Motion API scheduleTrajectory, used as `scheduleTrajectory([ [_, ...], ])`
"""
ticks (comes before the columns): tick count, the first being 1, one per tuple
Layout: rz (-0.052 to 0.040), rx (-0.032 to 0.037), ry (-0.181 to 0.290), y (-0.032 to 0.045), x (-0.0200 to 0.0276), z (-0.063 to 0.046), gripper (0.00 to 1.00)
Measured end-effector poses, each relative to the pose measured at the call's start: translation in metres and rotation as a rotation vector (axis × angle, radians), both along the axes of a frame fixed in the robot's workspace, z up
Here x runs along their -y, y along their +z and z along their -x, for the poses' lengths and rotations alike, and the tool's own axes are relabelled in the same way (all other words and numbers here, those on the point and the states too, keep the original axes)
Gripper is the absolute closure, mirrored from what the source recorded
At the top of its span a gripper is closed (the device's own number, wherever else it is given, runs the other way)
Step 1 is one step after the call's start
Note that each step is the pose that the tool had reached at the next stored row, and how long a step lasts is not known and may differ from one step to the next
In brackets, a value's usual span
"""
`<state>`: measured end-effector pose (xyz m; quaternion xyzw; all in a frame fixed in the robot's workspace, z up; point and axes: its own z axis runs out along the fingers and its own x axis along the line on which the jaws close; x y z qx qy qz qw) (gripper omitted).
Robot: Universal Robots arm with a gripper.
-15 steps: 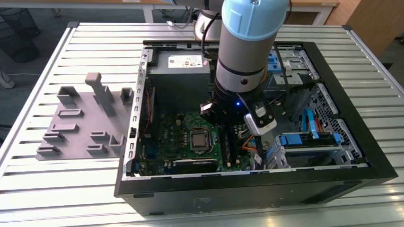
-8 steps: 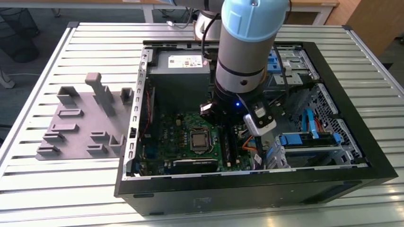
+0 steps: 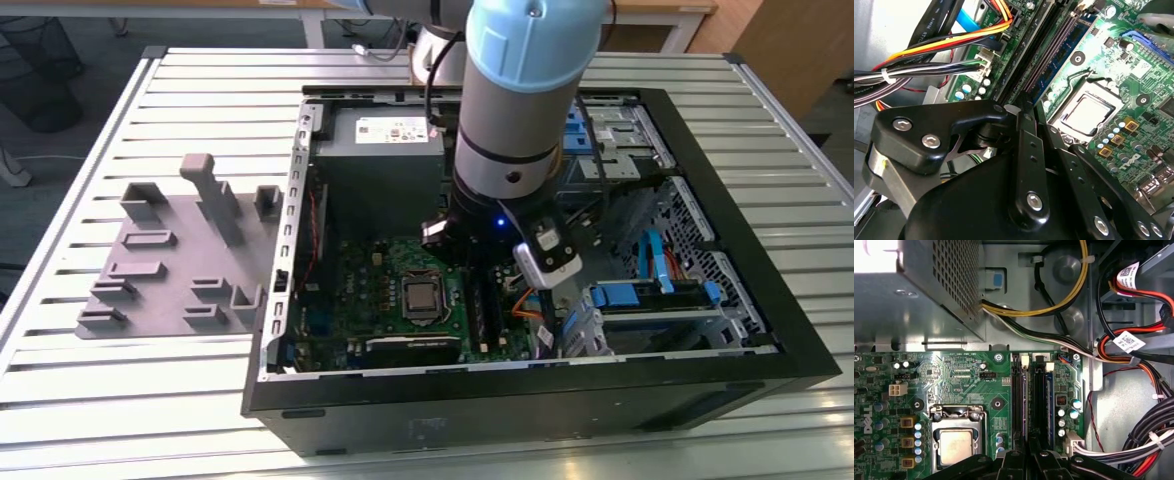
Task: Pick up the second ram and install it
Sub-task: 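Insert the second ram into the second slot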
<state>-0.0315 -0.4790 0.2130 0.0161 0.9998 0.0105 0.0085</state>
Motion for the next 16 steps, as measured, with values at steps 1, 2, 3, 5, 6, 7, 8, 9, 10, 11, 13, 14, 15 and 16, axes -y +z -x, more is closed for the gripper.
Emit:
scheduleTrajectory([
  [1,-0.0002,-0.0001,0.0,-0.0003,0.0,0.0,0.86],
  [2,-0.0004,0.0,0.0,-0.0004,0.0,0.0,0.86],
  [3,-0.0012,0.0,0.0,-0.0007,0.0,0.0,0.86],
  [5,-0.0012,0.0,0.0,-0.0008,0.0,0.0,0.86],
  [6,-0.0012,0.0,0.0,-0.0008,0.0,0.0,0.86],
  [7,-0.0012,0.0,0.001,-0.0008,0.0,0.0,0.86],
  [8,-0.0013,-0.0001,0.002,-0.0008,0.0,0.0,0.86],
  [9,-0.0013,-0.0003,0.003,-0.0008,0.0,0.0,0.86],
  [10,-0.0013,-0.0007,0.003,-0.0008,0.0,-0.0001,0.86],
  [11,-0.0013,-0.0013,0.004,-0.0008,0.0,-0.0003,0.86],
  [13,-0.0011,-0.0025,0.006,-0.0008,0.0,-0.0006,0.86],
  [14,-0.0009,-0.0031,0.007,-0.0008,-0.0001,-0.0007,0.86],
  [15,-0.0004,-0.0039,0.008,-0.0008,-0.0001,-0.0007,0.86],
  [16,0.0008,-0.005,0.009,-0.0005,-0.0003,-0.0008,0.86],
])
